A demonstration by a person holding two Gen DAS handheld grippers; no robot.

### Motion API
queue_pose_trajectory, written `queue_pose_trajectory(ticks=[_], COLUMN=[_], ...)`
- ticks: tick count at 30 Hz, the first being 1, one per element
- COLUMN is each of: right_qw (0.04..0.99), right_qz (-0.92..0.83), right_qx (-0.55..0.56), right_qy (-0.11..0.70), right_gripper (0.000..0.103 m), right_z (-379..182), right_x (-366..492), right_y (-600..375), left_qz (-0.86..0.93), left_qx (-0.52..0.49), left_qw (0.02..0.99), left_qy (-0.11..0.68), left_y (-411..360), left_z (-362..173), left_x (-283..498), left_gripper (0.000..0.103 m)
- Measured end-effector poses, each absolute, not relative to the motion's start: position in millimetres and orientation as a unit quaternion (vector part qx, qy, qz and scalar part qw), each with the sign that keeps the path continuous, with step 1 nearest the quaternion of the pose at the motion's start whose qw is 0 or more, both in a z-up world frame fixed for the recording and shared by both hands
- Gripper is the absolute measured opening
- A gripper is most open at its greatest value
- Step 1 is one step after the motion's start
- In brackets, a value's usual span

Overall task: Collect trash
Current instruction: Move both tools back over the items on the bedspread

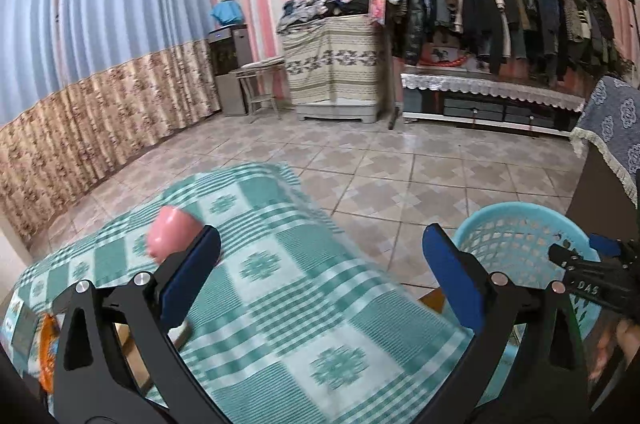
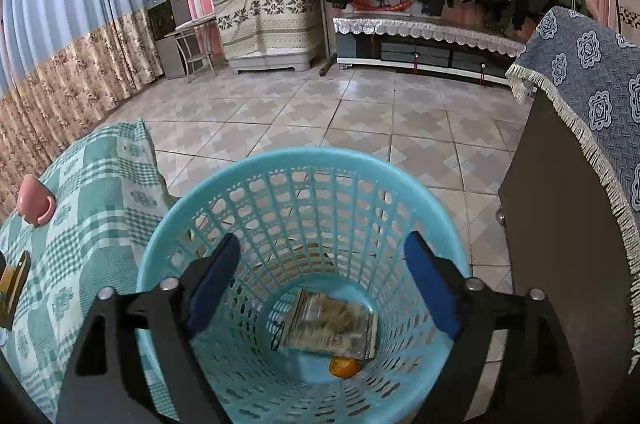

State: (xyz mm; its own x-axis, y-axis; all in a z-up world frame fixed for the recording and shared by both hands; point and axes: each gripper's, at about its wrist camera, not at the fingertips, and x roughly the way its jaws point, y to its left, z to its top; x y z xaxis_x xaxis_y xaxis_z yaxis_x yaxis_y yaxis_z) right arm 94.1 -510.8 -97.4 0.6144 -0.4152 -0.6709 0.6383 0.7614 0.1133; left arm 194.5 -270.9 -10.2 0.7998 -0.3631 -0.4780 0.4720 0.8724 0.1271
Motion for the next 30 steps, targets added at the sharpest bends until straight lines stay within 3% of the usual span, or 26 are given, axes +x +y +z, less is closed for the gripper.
queue_pose_trajectory(ticks=[2, 18, 30], right_qw=[0.884, 0.938, 0.956], right_qz=[-0.299, -0.186, -0.072], right_qx=[0.171, 0.117, 0.064], right_qy=[0.316, 0.268, 0.277], right_gripper=[0.093, 0.093, 0.093], right_z=[-94, -43, -50], right_x=[93, 113, 137], right_y=[-504, -361, -234], left_qz=[-0.208, -0.085, 0.012], left_qx=[0.117, 0.072, 0.037], left_qw=[0.944, 0.966, 0.966], left_qy=[0.229, 0.233, 0.257], left_y=[-257, -92, 40], left_z=[-10, -6, -25], left_x=[194, 165, 150], left_gripper=[0.098, 0.098, 0.098])
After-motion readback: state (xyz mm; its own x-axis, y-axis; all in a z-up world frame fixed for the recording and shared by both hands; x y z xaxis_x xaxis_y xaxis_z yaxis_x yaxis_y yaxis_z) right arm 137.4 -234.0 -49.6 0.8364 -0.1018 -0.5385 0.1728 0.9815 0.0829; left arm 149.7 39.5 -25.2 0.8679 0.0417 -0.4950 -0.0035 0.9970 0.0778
